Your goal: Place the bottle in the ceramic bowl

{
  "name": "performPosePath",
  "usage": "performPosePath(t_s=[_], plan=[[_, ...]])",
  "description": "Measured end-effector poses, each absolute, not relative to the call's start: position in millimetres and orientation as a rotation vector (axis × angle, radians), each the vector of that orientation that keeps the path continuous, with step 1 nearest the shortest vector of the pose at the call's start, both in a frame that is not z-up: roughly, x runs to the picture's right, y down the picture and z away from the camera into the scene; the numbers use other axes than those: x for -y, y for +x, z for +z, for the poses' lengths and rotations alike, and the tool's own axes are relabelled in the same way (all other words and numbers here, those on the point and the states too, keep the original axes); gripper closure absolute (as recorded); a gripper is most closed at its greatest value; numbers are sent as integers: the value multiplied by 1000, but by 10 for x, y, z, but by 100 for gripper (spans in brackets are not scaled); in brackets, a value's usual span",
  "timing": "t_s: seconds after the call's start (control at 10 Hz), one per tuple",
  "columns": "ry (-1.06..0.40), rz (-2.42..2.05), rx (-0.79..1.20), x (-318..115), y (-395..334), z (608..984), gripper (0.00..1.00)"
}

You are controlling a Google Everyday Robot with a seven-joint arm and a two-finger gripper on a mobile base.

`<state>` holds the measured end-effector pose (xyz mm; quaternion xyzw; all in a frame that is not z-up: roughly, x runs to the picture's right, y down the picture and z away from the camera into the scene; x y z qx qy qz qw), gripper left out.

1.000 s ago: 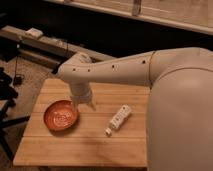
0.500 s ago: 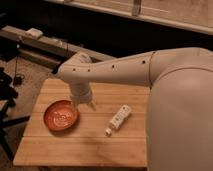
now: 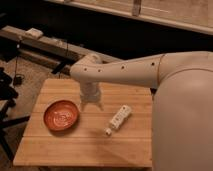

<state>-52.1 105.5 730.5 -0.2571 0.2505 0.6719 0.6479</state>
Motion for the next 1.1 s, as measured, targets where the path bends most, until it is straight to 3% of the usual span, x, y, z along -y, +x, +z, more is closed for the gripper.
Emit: performPosePath(t_s=[0.7,1.1], plan=[[-593,1736,-703,-1390,671,8087,35],[-575,1816,-736,-1477,997,8177,35]])
